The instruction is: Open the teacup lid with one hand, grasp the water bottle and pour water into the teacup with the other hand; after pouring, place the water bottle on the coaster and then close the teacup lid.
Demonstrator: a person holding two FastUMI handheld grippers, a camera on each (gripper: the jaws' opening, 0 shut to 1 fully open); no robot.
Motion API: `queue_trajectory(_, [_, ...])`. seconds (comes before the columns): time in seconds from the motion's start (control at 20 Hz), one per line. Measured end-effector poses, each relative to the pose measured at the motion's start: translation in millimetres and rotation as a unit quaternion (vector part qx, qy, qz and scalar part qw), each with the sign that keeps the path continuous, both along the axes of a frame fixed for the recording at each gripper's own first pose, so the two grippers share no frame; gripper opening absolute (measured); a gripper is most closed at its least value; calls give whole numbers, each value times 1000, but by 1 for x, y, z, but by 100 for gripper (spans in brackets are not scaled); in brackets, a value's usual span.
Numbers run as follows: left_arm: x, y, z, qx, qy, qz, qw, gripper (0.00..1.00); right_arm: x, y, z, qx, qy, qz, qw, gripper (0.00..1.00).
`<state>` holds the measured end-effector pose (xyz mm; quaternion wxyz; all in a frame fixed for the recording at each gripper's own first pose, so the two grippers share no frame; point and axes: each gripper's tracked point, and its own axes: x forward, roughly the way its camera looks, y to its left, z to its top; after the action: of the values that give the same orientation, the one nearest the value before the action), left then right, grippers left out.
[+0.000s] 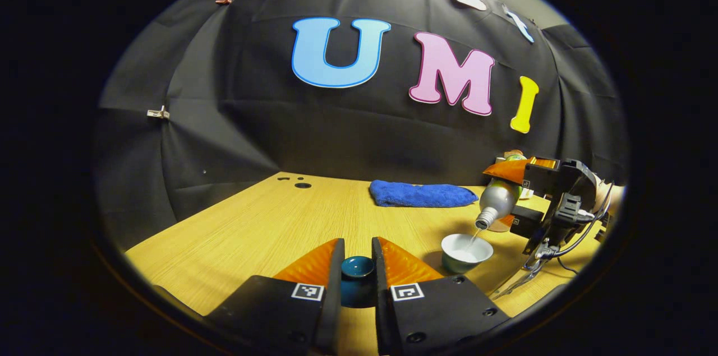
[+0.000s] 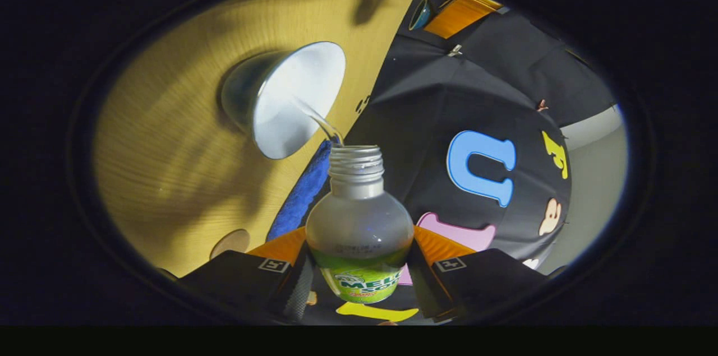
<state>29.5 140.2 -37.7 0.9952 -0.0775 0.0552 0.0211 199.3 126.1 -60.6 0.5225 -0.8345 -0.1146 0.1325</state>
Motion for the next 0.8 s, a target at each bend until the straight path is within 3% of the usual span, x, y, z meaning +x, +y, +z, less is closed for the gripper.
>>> queue_trajectory(0.8, [-3, 1, 5, -3, -9, 0, 1000, 29, -2, 6, 19, -36, -32, 27, 998, 78])
